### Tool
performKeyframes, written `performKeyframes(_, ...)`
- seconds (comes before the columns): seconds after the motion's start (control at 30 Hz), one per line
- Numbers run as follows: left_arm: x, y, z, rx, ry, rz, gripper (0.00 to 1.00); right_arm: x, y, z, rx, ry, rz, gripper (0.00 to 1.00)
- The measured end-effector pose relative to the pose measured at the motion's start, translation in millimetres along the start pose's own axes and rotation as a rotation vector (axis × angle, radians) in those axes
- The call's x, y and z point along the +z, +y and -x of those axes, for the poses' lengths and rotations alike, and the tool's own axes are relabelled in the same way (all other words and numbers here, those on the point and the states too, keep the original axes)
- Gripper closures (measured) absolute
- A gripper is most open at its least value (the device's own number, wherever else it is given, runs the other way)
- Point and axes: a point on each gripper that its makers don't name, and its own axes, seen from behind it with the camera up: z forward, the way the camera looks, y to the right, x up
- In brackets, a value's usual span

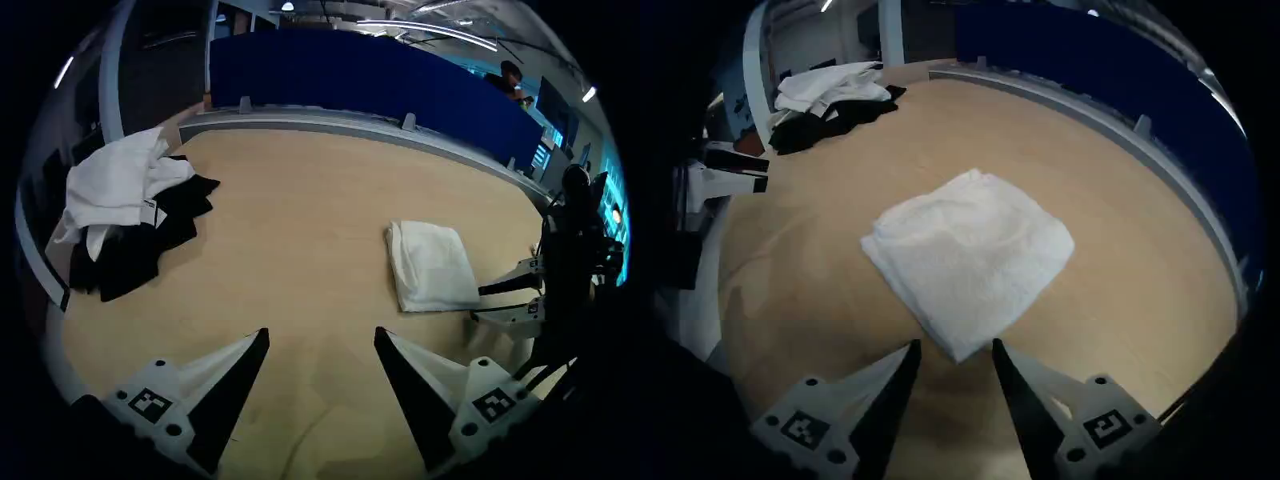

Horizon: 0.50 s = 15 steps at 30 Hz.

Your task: Fold towel

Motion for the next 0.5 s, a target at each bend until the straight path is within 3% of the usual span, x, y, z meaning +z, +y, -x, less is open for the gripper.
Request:
performKeyframes(0.1,0.1,-0.6,-0.8,-0.001,0.001,0.0,0.02,2.3,3.5,1.9,0.007,-0.003,0.01,0.57)
performKeyframes(0.23,0.6,-2.5,-1.5,-0.003,0.001,-0.002,0.02,2.0,6.4,0.9,0.024,0.004,0.016,0.66)
performKeyframes(0.3,1.4,-3.2,-1.5,-0.005,0.001,-0.003,0.02,1.7,6.7,0.7,0.033,0.006,0.014,0.8)
performKeyframes(0.5,1.2,-2.1,-2.4,-0.003,0.002,-0.001,0.02,2.7,9.6,1.4,0.053,0.011,0.023,0.92)
